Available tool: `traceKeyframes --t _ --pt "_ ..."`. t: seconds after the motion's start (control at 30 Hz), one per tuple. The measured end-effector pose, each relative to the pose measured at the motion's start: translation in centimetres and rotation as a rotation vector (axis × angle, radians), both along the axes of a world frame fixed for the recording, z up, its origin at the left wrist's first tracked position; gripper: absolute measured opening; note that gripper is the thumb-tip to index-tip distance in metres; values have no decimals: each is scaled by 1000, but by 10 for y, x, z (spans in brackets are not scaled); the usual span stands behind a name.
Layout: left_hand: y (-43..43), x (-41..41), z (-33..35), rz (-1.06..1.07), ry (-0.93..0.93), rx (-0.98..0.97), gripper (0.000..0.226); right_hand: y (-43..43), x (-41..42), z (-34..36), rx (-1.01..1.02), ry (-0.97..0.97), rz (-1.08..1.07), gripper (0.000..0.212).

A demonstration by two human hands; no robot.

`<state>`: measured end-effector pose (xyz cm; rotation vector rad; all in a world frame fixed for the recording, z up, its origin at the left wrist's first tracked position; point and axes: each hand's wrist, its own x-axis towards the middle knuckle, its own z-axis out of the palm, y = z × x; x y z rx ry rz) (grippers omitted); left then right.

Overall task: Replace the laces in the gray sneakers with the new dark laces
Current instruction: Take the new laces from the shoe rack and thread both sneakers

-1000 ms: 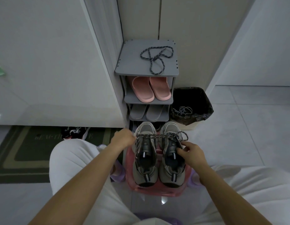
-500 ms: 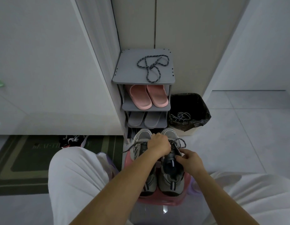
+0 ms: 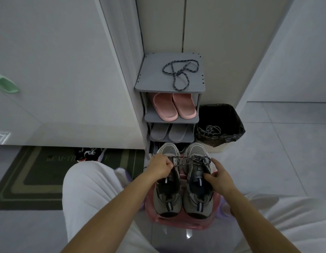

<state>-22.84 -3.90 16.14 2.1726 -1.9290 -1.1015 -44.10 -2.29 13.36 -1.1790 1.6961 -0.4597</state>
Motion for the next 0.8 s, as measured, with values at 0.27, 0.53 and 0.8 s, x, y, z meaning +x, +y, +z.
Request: traceKeyframes --t 0.27,0.53,0.8 --pt "7 25 6 115 157 73 18 -5 -2 -4 40 27 28 54" --pt "14 47 -2 137 214 235 25 -4 -2 -4 44 56 52 46" --pt "-6 37 13 192 304 213 5 -13 -4 7 121 43 73 59"
